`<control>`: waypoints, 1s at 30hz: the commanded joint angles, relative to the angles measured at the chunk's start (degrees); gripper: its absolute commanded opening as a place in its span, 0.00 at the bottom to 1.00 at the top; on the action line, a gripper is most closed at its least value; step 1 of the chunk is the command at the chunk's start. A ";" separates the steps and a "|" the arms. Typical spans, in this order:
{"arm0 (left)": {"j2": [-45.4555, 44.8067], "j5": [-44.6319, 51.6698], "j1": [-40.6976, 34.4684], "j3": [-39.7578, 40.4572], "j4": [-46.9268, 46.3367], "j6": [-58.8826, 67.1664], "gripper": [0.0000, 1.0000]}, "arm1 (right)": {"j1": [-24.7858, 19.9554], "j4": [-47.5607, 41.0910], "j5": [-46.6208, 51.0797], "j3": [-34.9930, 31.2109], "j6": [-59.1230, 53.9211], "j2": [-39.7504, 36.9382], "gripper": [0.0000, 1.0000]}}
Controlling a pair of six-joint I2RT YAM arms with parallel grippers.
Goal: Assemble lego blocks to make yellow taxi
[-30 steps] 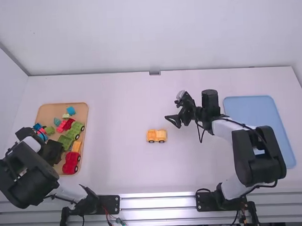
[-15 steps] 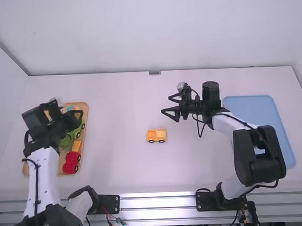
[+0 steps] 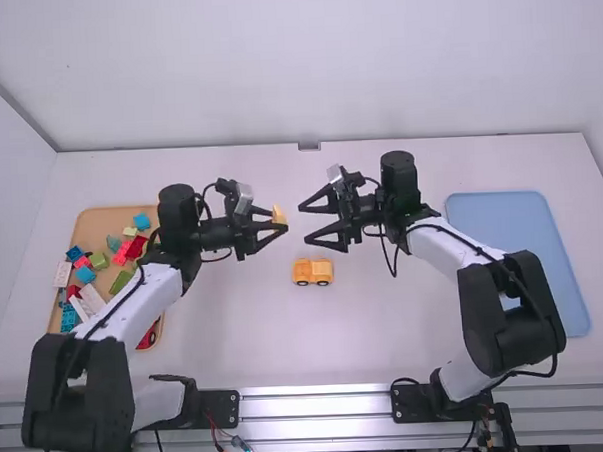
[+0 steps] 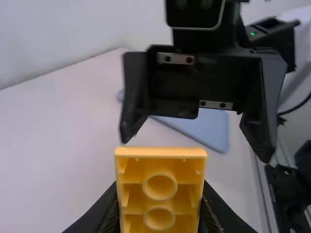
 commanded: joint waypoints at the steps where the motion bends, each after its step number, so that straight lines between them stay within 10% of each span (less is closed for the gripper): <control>1: 3.91 6.62 -1.66 -0.35 5.31 -3.98 0.02 | 0.15 0.07 -2.38 1.90 0.85 -0.61 0.88; 9: 11.32 9.03 -4.70 -0.39 24.04 -13.75 0.02 | 0.70 0.17 -2.10 2.51 1.51 -0.61 0.72; 30: 11.41 8.92 -4.85 -1.14 24.72 -12.72 0.04 | 2.54 2.51 1.36 2.43 3.48 -0.61 0.24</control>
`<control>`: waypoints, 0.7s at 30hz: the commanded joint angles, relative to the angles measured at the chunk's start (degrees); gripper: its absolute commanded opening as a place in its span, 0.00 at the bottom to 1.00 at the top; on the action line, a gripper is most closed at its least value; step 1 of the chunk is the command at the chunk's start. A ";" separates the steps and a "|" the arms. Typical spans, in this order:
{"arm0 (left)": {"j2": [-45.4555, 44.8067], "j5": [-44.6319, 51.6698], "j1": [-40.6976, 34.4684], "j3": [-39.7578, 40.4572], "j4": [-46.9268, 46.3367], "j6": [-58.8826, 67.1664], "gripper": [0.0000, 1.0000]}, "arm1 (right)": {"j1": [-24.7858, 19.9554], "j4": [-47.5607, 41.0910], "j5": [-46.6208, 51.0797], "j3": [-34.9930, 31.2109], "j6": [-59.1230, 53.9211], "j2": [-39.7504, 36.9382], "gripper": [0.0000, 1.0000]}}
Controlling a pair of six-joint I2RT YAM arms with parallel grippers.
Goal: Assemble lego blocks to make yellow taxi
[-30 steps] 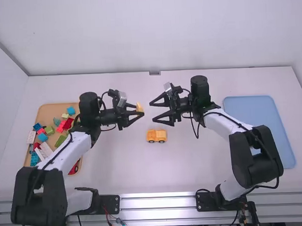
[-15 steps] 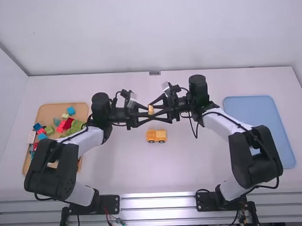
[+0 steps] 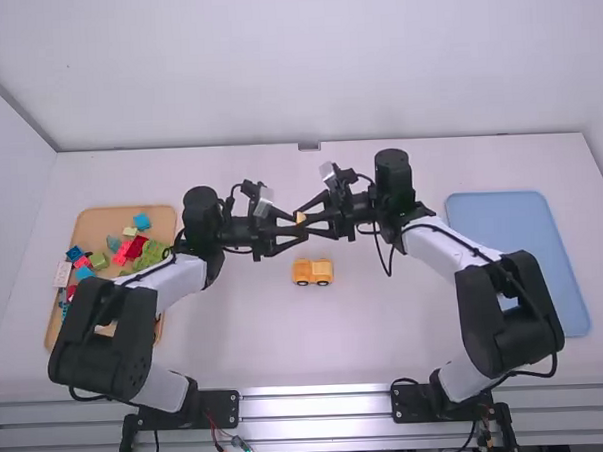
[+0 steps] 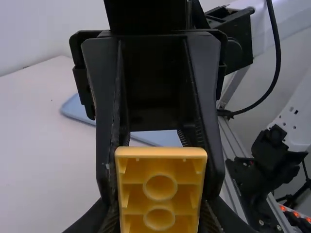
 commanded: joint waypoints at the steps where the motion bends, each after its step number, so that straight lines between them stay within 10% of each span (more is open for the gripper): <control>1: 0.07 1.14 0.15 -0.52 0.20 0.04 0.05 | 0.79 0.35 -1.20 1.64 -0.20 -0.61 0.22; 3: 0.07 1.14 -0.24 -0.48 0.22 0.04 0.19 | 1.29 0.35 -1.22 1.64 -0.24 -0.61 0.19; 6: 0.07 0.26 0.00 -0.48 -0.07 0.00 0.92 | 1.38 0.42 -1.05 1.64 -0.22 -0.61 0.17; 7: 0.07 -0.92 0.17 -0.50 -0.83 0.02 0.99 | 1.29 0.37 -0.28 1.66 -0.20 -0.61 0.15; 21: -0.83 -46.84 2.05 -0.52 -28.72 14.84 0.99 | -1.97 -16.55 43.28 2.99 0.66 -1.01 0.13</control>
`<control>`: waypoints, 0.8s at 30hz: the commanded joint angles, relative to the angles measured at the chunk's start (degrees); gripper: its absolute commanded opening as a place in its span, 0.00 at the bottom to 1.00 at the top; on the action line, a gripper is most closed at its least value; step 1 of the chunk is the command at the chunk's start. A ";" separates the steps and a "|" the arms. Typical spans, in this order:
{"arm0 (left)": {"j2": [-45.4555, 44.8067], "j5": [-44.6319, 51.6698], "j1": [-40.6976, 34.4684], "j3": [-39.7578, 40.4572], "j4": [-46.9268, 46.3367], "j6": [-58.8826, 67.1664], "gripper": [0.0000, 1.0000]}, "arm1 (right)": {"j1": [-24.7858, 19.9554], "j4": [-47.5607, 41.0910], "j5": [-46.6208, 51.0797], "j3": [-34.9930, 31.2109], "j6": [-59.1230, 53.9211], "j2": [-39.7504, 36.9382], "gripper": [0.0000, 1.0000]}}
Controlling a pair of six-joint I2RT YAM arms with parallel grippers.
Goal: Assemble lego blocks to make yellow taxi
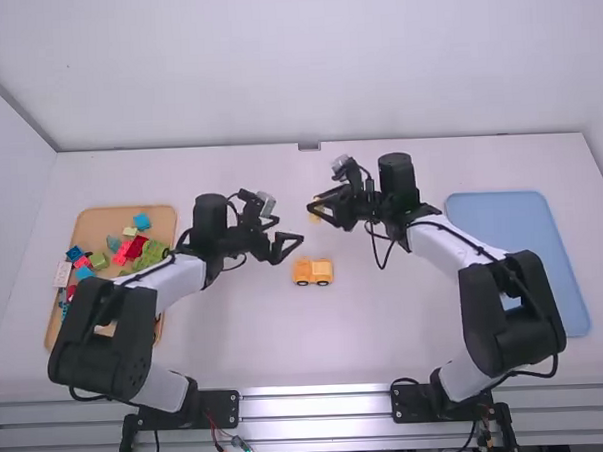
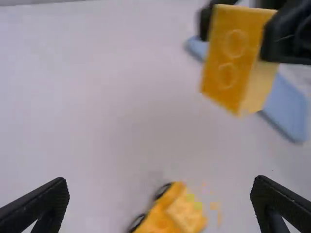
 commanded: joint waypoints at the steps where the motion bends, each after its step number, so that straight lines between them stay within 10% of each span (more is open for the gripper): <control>1: -1.73 -14.82 1.68 -0.33 -1.53 1.64 0.99 | 1.20 -3.63 14.36 3.41 -1.62 -1.03 0.13; 12: -23.96 -35.50 6.03 -1.31 -17.25 2.64 0.99 | 13.35 -23.52 27.45 16.00 -12.22 3.87 0.14; 24: -65.35 -49.13 10.86 -20.90 -16.70 -2.69 0.99 | 26.56 -46.73 33.03 38.93 -28.41 24.44 0.13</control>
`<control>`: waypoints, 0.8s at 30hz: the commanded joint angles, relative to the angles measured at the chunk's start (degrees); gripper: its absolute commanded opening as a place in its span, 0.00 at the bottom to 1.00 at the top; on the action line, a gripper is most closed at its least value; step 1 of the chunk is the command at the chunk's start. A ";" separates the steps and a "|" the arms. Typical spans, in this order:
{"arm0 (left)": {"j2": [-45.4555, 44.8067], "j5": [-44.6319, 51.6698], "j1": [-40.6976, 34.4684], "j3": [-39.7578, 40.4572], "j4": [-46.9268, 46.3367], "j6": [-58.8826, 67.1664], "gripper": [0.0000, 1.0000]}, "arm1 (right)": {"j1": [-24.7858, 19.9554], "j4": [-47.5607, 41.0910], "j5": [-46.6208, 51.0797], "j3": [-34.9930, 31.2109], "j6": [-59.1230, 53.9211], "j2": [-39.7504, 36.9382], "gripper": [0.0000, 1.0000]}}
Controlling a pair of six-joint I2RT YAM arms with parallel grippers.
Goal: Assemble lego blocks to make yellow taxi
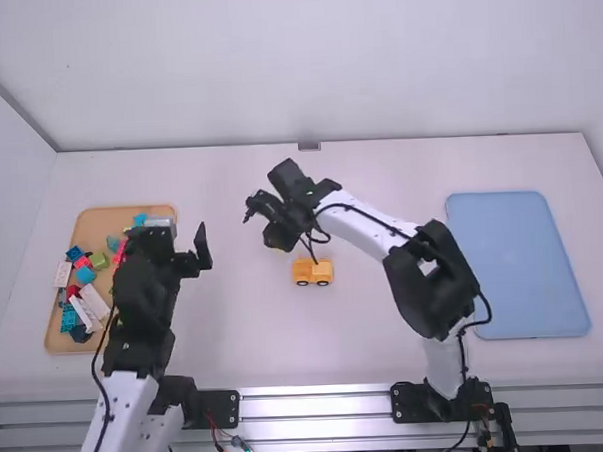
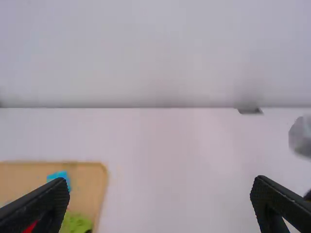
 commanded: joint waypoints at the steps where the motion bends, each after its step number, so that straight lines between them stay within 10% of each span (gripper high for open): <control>1: -8.04 -3.37 1.36 -3.54 0.13 -1.09 0.99 | 2.86 -2.97 4.00 5.75 -5.79 3.91 0.12; 7: -22.16 -3.37 3.21 -6.38 -6.51 -1.55 0.99 | 7.10 -10.05 11.78 13.07 -7.65 11.93 0.11; 24: -23.39 -3.32 2.91 -6.40 -9.38 -1.55 0.99 | 10.93 -12.87 18.03 14.45 -10.27 15.52 0.22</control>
